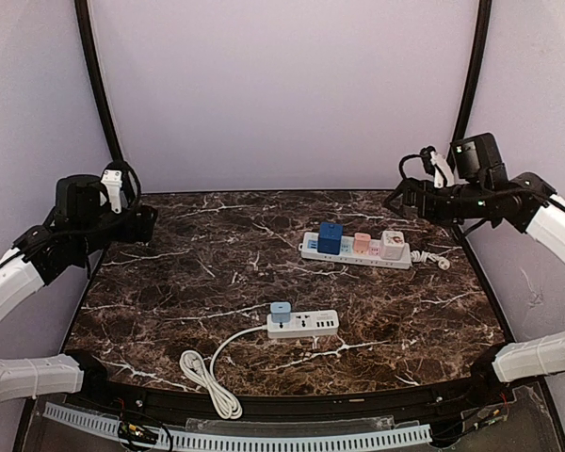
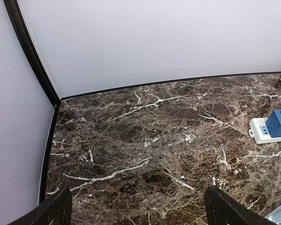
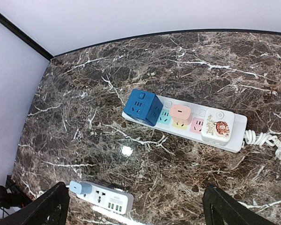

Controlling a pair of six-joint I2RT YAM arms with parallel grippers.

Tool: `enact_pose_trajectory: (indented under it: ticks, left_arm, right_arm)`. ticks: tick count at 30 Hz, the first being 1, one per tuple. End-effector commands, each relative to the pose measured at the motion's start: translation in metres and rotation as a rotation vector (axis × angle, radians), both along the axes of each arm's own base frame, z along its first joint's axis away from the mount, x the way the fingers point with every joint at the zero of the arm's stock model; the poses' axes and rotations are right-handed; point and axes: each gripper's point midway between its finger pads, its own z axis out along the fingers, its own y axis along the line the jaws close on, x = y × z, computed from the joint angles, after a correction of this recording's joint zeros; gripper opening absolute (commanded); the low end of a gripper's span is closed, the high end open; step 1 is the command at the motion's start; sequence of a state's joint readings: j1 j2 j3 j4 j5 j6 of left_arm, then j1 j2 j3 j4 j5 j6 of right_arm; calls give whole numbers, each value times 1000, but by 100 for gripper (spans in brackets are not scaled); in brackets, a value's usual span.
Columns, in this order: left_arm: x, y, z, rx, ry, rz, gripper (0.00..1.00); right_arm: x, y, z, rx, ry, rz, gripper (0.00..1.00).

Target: Insert the plug

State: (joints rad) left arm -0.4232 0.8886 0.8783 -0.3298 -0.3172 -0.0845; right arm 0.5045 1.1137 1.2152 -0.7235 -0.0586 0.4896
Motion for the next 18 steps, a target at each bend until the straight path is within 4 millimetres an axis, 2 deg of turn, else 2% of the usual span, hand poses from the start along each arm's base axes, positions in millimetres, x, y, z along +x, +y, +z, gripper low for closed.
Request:
enact_pose_trajectory:
  ticks: [1, 5, 8, 11, 14, 18]
  left_arm:
    - [8, -9, -1, -78, -19, -12, 99]
    - [9, -11, 0, -132, -19, 3, 99]
    - [9, -7, -9, -141, -6, 29, 99]
    - [6, -5, -13, -152, -1, 40, 99]
    - [1, -2, -13, -141, 3, 45, 99]
    - [-4, 3, -14, -86, 12, 40, 99]
  right_arm:
    - [17, -4, 24, 99, -49, -116, 99]
    - [22, -14, 36, 141, -52, -218, 99]
    - [26, -18, 49, 167, -78, -258, 99]
    - [30, -21, 55, 192, -92, -296, 99]
    - [35, -21, 55, 208, -109, -316, 99]
    - [37, -21, 41, 189, -92, -319, 99]
